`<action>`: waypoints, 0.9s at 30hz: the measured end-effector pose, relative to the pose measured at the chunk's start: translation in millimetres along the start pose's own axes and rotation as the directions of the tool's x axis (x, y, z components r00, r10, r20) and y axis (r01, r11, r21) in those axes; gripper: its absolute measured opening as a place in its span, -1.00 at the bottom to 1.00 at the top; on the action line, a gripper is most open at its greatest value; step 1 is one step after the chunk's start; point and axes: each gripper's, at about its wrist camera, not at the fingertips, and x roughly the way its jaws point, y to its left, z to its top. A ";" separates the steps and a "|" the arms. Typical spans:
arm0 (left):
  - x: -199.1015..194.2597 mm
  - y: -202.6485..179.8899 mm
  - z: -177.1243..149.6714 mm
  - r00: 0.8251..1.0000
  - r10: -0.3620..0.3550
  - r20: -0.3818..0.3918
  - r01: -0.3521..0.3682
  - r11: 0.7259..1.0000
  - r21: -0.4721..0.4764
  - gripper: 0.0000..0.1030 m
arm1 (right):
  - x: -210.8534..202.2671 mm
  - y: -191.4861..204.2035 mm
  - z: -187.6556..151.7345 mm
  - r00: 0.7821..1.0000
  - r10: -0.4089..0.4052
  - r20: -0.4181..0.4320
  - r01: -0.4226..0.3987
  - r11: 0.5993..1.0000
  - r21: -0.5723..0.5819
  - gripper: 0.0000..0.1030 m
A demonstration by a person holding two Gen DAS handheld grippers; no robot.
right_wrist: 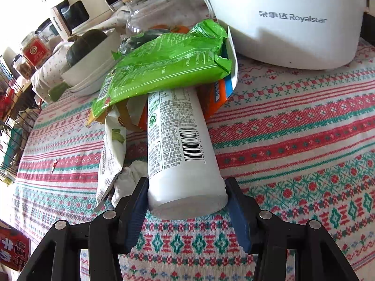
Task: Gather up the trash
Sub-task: 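Grasp the red can with the left tool while the right tool grasps the white tube, then carry the can and tube over the bin and open both tools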
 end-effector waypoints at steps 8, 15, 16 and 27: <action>-15.9 -20.1 -22.4 1.000 -0.011 0.003 0.011 0.999 0.050 0.11 | -74.0 -6.3 -30.2 0.999 -0.022 0.036 0.025 0.996 -0.085 0.08; -28.2 -50.1 -48.5 0.999 -0.041 -0.011 0.042 0.994 0.098 0.11 | -153.4 -22.1 -70.0 0.995 -0.055 0.089 0.065 0.991 -0.120 0.08; -30.2 -56.0 -52.5 0.999 -0.049 -0.011 0.050 0.993 0.107 0.11 | -164.1 -24.1 -76.5 0.993 -0.061 0.099 0.073 0.990 -0.123 0.08; -45.1 -119.9 -92.8 0.993 -0.121 0.002 0.117 0.958 0.261 0.11 | -245.0 -41.3 -135.9 0.982 -0.083 0.172 0.096 0.993 -0.070 0.08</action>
